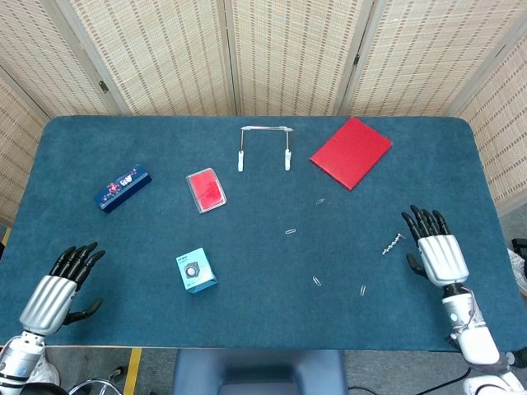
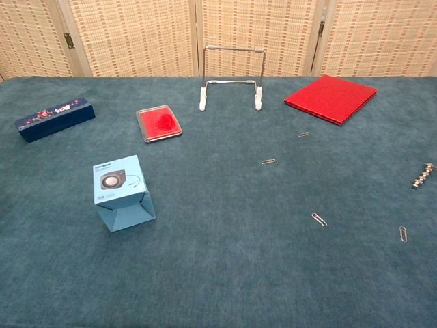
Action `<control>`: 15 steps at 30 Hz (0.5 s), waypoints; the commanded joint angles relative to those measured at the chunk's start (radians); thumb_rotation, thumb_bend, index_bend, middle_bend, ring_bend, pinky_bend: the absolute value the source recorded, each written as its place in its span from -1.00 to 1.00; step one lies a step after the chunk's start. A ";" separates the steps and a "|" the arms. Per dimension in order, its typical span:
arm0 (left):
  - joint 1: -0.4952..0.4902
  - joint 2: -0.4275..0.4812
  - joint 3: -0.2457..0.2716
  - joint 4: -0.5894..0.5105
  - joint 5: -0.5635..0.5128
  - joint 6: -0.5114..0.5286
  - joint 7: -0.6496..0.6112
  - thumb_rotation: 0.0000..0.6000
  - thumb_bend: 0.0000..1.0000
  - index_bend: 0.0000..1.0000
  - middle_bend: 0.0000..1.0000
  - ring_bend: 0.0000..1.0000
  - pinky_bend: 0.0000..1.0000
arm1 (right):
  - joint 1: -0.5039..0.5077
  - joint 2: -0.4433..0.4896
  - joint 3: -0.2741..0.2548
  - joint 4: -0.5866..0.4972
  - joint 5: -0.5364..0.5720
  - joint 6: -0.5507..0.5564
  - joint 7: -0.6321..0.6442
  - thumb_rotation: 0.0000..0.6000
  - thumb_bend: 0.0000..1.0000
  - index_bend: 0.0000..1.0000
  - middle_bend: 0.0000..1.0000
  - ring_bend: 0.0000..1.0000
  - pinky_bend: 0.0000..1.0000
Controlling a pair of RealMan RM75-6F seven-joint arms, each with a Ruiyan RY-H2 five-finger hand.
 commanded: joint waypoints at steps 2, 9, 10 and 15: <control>0.002 -0.006 0.000 -0.005 -0.001 0.003 0.019 1.00 -0.32 -0.94 -1.00 -1.00 -1.00 | -0.164 0.111 -0.074 -0.231 -0.041 0.221 -0.214 1.00 -0.23 -1.00 -1.00 -1.00 -1.00; 0.005 -0.013 -0.003 -0.004 -0.005 0.006 0.043 1.00 -0.32 -0.94 -1.00 -1.00 -1.00 | -0.237 0.123 -0.115 -0.188 -0.097 0.270 -0.057 1.00 -0.23 -1.00 -1.00 -1.00 -1.00; 0.005 -0.013 -0.004 -0.004 -0.007 0.004 0.045 1.00 -0.32 -0.94 -1.00 -1.00 -1.00 | -0.238 0.122 -0.110 -0.186 -0.102 0.276 -0.046 1.00 -0.23 -1.00 -1.00 -1.00 -1.00; 0.005 -0.013 -0.006 -0.004 -0.013 0.004 0.046 1.00 -0.32 -0.96 -1.00 -1.00 -1.00 | -0.237 0.125 -0.099 -0.180 -0.097 0.251 -0.031 1.00 -0.23 -1.00 -1.00 -1.00 -1.00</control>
